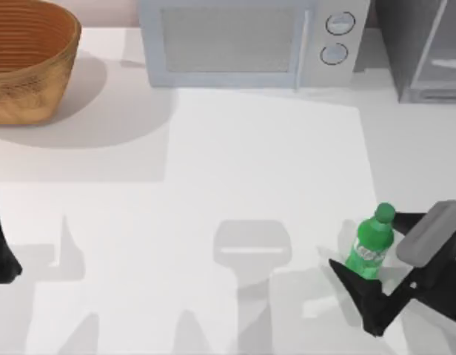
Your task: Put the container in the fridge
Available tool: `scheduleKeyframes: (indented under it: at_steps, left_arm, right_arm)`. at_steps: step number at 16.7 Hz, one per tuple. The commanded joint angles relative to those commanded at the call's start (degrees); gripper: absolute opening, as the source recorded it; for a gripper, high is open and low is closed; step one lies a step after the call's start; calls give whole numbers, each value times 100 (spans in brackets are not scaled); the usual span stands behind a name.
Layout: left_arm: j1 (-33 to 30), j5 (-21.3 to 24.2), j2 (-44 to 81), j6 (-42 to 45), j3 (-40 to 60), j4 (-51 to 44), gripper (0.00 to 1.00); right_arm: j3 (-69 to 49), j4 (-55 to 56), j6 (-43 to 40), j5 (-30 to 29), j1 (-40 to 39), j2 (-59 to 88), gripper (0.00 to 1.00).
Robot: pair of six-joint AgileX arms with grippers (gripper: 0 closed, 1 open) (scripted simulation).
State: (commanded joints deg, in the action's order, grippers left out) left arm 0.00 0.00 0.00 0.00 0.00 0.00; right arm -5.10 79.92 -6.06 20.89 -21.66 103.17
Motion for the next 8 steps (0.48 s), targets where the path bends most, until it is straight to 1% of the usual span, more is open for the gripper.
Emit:
scheduleKeyframes:
  at_steps: [8]
  left_arm:
    - [0,0,0,0,0,0,100]
  right_arm:
    - [0,0,0,0,0,0,40]
